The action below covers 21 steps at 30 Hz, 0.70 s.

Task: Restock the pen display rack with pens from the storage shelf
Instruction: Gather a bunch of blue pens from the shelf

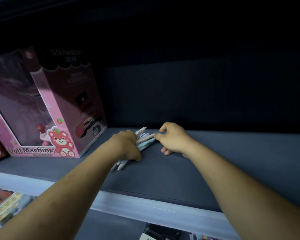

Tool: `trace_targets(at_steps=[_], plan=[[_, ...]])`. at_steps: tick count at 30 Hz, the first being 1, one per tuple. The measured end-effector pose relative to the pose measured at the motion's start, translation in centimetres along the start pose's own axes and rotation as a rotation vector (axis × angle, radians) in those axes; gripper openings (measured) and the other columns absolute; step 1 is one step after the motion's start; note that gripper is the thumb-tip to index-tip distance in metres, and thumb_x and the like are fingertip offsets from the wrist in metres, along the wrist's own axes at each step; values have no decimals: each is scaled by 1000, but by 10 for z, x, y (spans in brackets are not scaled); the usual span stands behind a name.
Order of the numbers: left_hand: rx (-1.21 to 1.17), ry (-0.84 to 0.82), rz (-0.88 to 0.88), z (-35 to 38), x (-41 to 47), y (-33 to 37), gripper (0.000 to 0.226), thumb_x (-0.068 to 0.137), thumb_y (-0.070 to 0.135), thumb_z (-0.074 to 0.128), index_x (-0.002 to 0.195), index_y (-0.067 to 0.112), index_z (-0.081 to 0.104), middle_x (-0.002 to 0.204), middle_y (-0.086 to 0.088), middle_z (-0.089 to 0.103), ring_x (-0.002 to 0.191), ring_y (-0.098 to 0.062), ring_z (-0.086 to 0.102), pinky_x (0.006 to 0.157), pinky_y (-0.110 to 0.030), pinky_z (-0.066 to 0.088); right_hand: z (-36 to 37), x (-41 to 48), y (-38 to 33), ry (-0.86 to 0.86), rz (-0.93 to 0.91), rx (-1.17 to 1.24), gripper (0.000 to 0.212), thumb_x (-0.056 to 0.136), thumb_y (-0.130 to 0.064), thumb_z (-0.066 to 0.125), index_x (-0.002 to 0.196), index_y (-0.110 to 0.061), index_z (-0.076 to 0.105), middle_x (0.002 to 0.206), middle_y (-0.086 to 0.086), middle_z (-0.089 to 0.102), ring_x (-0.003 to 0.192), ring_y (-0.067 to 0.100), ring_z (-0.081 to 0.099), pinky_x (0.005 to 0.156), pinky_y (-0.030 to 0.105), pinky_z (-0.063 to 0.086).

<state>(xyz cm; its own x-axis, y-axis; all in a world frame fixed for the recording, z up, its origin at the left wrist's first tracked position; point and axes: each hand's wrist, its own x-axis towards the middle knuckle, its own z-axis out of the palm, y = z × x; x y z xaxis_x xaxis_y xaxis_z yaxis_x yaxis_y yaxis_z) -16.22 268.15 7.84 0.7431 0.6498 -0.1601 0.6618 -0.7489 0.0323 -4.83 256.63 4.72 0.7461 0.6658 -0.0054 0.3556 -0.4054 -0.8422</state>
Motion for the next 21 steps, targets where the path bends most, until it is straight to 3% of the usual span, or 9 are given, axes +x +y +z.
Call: trace_targets(at_steps=[6, 8, 10, 13, 15, 17, 21], plan=[[-229, 138, 59, 7, 10, -20, 45, 67, 35, 82, 95, 19, 51, 94, -2, 61, 82, -19, 62, 62, -29, 46, -3, -2, 1, 13, 43, 184, 20, 104, -21, 47, 114, -7, 56, 102, 14, 63, 66, 23, 69, 62, 39, 63], [-550, 240, 103, 8, 10, -24, 44, 63, 32, 81, 96, 17, 56, 92, -4, 66, 79, -19, 65, 62, -30, 50, -2, -2, -3, 11, 42, 345, 26, 106, -27, 46, 116, -6, 56, 107, 14, 62, 74, 26, 71, 68, 45, 64], [-981, 365, 177, 6, 8, -20, 44, 62, 25, 77, 101, 14, 58, 87, -7, 69, 73, -23, 69, 67, -41, 58, 0, -3, -13, 3, -9, 505, 40, 103, -47, 51, 120, -11, 58, 111, 11, 66, 87, 29, 74, 81, 49, 63], [-1397, 406, 336, 6, 0, -1, 36, 71, 5, 72, 106, 8, 62, 88, -14, 73, 77, -32, 73, 73, -48, 61, -1, -13, -31, -52, -214, 665, 48, 94, -59, 59, 118, -18, 67, 111, 3, 75, 102, 20, 73, 97, 43, 57], [-1462, 407, 390, 15, -6, 14, 44, 72, 0, 71, 114, 8, 64, 98, -16, 76, 91, -33, 75, 81, -46, 62, -3, -24, -38, -64, -339, 671, 42, 92, -54, 65, 113, -19, 70, 107, -1, 78, 103, 12, 73, 97, 35, 56], [-1464, 376, 429, 27, -7, 27, 50, 79, -5, 73, 124, 14, 62, 104, -10, 77, 101, -27, 75, 86, -40, 62, -5, -30, -39, -37, -388, 662, 44, 81, -51, 79, 110, -20, 67, 103, -1, 78, 100, 11, 74, 95, 35, 57], [-1375, 268, 504, 38, -9, 35, 45, 88, -3, 70, 128, 16, 60, 91, -7, 78, 88, -20, 77, 74, -31, 60, -3, -31, -35, 59, -370, 586, 45, 74, -30, 90, 107, -17, 63, 97, 2, 77, 91, 13, 76, 91, 40, 60]])
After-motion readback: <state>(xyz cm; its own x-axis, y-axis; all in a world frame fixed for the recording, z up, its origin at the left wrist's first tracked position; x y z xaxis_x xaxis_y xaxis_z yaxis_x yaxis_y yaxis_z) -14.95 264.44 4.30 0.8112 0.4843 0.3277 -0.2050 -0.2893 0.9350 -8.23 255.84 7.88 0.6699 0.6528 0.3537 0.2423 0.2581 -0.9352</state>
